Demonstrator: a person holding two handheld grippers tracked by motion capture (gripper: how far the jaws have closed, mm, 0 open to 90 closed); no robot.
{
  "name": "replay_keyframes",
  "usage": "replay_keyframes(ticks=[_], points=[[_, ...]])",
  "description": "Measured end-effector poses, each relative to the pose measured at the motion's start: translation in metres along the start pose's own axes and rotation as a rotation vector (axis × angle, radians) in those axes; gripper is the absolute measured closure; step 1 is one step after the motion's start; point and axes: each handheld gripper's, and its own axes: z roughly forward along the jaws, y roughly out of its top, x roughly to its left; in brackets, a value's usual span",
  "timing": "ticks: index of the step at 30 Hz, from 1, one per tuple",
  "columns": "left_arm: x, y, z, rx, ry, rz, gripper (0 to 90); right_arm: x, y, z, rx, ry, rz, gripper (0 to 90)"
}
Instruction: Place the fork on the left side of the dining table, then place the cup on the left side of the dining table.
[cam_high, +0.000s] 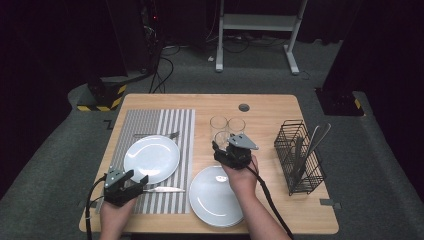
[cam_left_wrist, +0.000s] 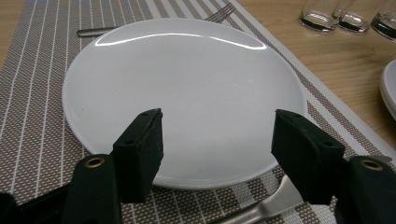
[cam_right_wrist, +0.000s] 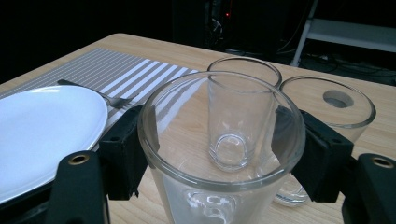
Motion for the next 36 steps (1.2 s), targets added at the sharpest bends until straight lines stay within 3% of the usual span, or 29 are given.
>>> replay_keyframes(ticks=[16,36], points=[[0.003,0.001,0.002,-0.001,-0.009,-0.004,34.2,0.013,0.003,-0.008,-0.014,0.039,-0.015,28.7],[0.003,0.0,-0.004,-0.007,0.006,-0.004,34.1,0.052,0.009,-0.007,-0.024,0.143,-0.069,28.7]])
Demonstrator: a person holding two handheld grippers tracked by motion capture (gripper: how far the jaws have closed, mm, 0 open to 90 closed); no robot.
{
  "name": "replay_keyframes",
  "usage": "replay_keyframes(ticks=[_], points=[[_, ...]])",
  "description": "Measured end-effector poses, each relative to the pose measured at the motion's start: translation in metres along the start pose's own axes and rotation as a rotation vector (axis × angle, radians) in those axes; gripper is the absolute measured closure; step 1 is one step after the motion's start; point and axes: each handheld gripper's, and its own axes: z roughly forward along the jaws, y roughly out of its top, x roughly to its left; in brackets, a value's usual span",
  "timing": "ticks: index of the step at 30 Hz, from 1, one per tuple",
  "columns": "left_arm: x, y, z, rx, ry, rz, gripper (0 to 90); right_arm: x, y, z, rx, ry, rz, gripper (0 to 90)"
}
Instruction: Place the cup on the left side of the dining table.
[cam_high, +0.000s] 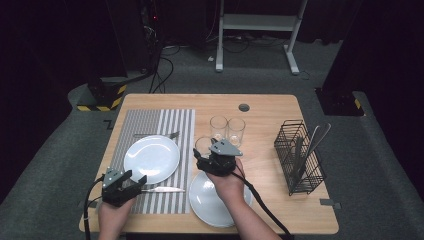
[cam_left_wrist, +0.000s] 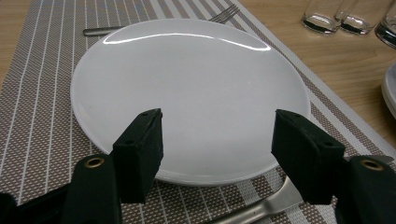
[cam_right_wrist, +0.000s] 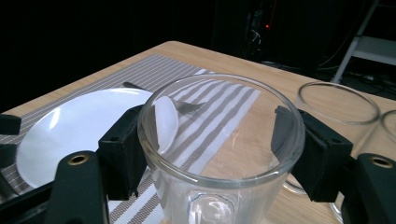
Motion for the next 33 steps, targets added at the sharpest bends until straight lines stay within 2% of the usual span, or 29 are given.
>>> replay_keyframes(ticks=[21,33], points=[[0.002,0.0,0.0,-0.003,-0.005,-0.003,34.1,0.03,-0.003,0.019,0.017,0.082,-0.02,28.8],[0.005,0.0,0.0,-0.002,0.002,-0.002,34.0,0.04,-0.011,0.027,0.046,0.102,-0.021,28.7]])
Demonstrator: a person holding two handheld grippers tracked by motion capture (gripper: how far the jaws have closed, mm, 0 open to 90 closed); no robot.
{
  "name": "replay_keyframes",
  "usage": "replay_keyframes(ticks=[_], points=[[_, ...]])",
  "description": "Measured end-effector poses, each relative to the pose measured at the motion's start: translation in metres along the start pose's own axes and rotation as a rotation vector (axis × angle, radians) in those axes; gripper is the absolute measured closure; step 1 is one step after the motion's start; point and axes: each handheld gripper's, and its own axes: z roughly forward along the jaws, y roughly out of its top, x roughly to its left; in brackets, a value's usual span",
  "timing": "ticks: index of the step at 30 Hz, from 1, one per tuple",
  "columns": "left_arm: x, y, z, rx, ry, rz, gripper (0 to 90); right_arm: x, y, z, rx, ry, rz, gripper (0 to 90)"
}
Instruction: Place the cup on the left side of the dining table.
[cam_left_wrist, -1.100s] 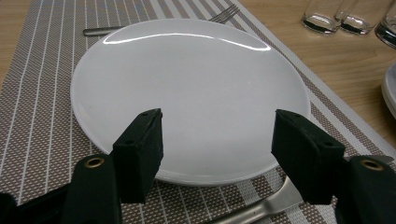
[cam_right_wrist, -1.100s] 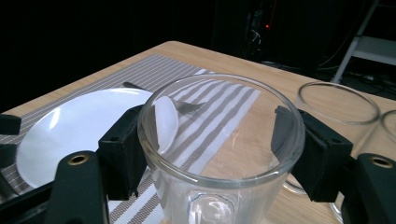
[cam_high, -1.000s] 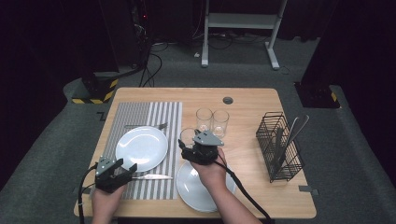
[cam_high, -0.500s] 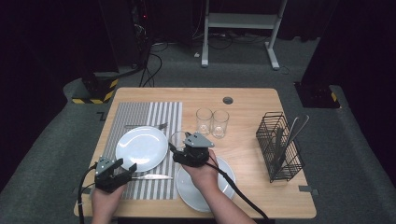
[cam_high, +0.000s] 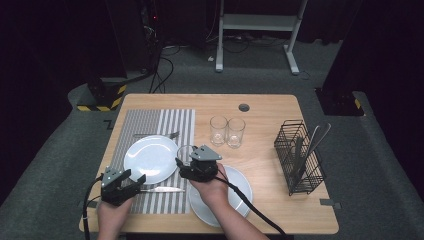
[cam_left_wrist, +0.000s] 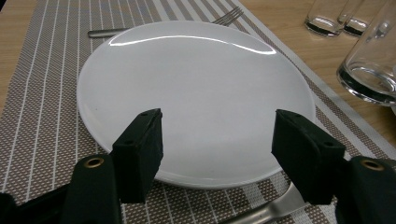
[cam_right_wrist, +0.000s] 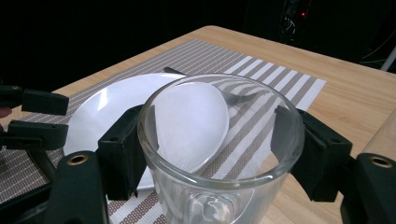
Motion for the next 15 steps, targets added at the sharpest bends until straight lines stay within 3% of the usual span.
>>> replay_keyframes(ticks=[15], points=[[-0.0011,0.0013,0.0006,-0.004,-0.006,-0.003,33.9,0.0072,-0.0084,0.0054,0.007,0.021,0.014,28.7]])
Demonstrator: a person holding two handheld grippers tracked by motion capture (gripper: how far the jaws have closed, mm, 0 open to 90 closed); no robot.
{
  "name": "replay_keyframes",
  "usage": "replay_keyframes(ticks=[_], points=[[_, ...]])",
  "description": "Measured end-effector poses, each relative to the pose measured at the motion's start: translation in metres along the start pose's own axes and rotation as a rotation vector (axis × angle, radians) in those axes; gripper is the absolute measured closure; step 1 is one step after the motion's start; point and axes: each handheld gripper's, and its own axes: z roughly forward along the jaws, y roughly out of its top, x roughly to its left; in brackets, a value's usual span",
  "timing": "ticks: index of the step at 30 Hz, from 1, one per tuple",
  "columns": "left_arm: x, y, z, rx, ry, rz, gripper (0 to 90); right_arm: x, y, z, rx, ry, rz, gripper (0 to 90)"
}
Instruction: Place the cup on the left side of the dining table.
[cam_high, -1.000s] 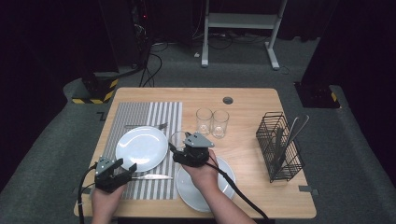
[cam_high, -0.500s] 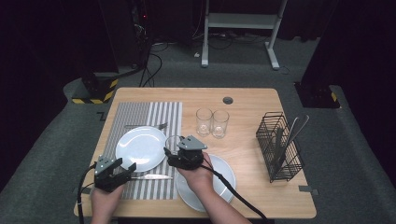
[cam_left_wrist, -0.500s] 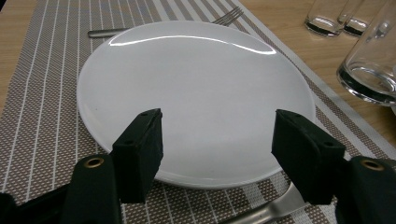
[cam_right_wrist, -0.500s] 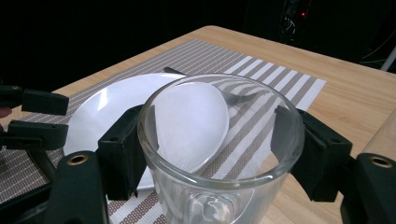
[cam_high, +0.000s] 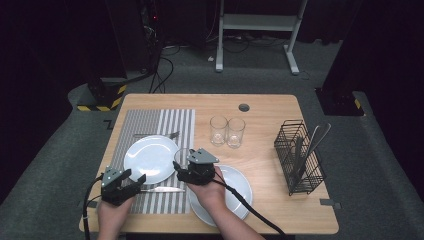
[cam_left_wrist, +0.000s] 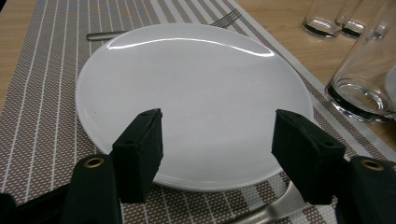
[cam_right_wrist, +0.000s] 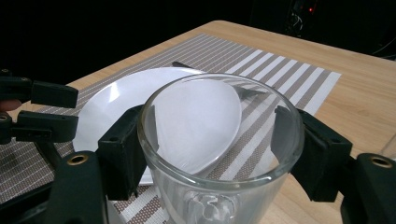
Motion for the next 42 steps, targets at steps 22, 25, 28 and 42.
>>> replay_keyframes(ticks=[22,25,28,42], points=[[0.001,0.0,-0.001,-0.001,-0.002,0.0,33.9,0.008,-0.006,0.009,0.037,0.024,-0.004,28.7],[0.0,0.0,-0.001,0.0,-0.002,0.001,33.9,0.009,-0.007,0.01,0.041,0.026,-0.011,28.7],[0.001,0.0,-0.001,-0.001,-0.003,-0.001,33.9,0.01,-0.007,0.01,0.041,0.028,-0.01,28.7],[0.001,-0.001,-0.001,-0.001,-0.002,-0.004,33.9,0.015,-0.007,0.011,0.041,0.035,-0.029,28.6]])
